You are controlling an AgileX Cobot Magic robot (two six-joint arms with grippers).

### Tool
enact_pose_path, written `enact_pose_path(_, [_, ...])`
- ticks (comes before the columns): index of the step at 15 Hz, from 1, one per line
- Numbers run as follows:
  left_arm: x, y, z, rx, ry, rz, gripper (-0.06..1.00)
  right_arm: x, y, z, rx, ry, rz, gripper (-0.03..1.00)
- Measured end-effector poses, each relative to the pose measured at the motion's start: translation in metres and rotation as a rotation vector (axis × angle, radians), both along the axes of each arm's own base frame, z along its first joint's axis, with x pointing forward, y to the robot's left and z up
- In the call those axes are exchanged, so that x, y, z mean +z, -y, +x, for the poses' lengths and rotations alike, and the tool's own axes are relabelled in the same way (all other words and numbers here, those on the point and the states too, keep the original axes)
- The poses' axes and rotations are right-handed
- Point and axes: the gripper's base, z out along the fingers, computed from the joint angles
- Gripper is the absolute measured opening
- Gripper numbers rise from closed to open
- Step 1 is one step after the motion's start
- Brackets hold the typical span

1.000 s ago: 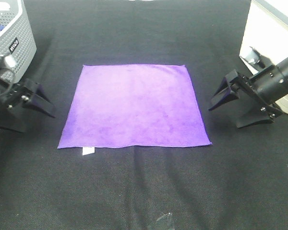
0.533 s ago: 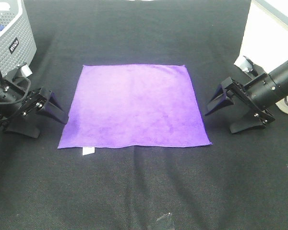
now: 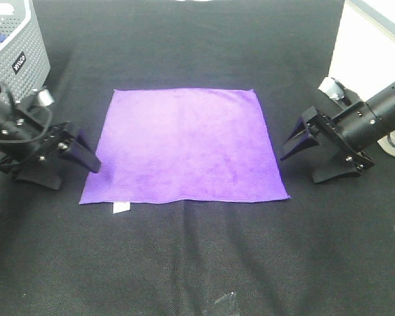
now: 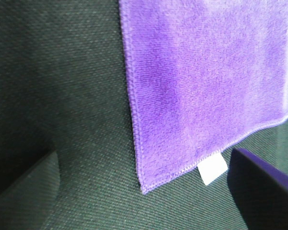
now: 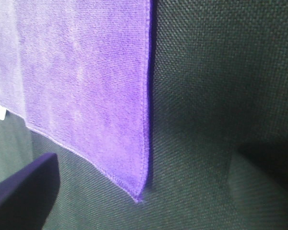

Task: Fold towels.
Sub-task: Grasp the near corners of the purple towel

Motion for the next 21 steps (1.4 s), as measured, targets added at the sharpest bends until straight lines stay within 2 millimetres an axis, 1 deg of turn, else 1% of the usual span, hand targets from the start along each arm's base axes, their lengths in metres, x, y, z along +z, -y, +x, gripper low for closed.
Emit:
enact_pose_path(3, [-0.004, 0.024, 0.002, 0.023, -0.025, 0.011, 0.82, -0.001, -0.031, 0.001, 0.064, 0.035, -0.032, 0.84])
enact_pose_path(6, [-0.008, 0.055, 0.006, -0.015, -0.056, -0.01, 0.8, -0.003, -0.063, -0.002, 0.127, 0.074, -0.065, 0.74])
enact_pose_path(8, [-0.011, 0.071, 0.01, -0.036, -0.077, -0.026, 0.78, -0.004, -0.074, -0.003, 0.151, 0.091, -0.083, 0.68])
enact_pose_path(9, [-0.011, 0.071, 0.01, -0.036, -0.077, -0.026, 0.78, -0.004, -0.074, -0.003, 0.151, 0.091, -0.083, 0.68])
enact_pose_path(12, [-0.013, 0.079, 0.01, -0.036, -0.088, -0.032, 0.75, -0.01, -0.074, -0.003, 0.143, 0.074, -0.085, 0.61])
enact_pose_path(14, [-0.014, 0.08, 0.01, -0.026, -0.096, -0.041, 0.75, -0.017, -0.082, -0.003, 0.129, 0.034, -0.044, 0.59])
enact_pose_path(17, [-0.015, 0.08, 0.01, -0.025, -0.098, -0.042, 0.75, -0.019, -0.094, -0.001, 0.154, 0.024, -0.02, 0.56])
enact_pose_path(18, [-0.015, 0.08, 0.01, -0.023, -0.098, -0.044, 0.75, -0.021, -0.094, -0.001, 0.157, 0.02, -0.019, 0.53])
enact_pose_path(19, [-0.015, 0.08, 0.01, -0.023, -0.099, -0.044, 0.74, -0.022, -0.094, -0.001, 0.158, 0.02, -0.027, 0.48])
enact_pose_path(20, [-0.015, 0.08, 0.01, -0.024, -0.1, -0.043, 0.71, -0.023, -0.093, -0.001, 0.164, 0.024, -0.037, 0.44])
enact_pose_path(21, [-0.016, 0.08, 0.009, -0.024, -0.102, -0.042, 0.65, -0.023, -0.092, -0.001, 0.169, 0.027, -0.047, 0.38])
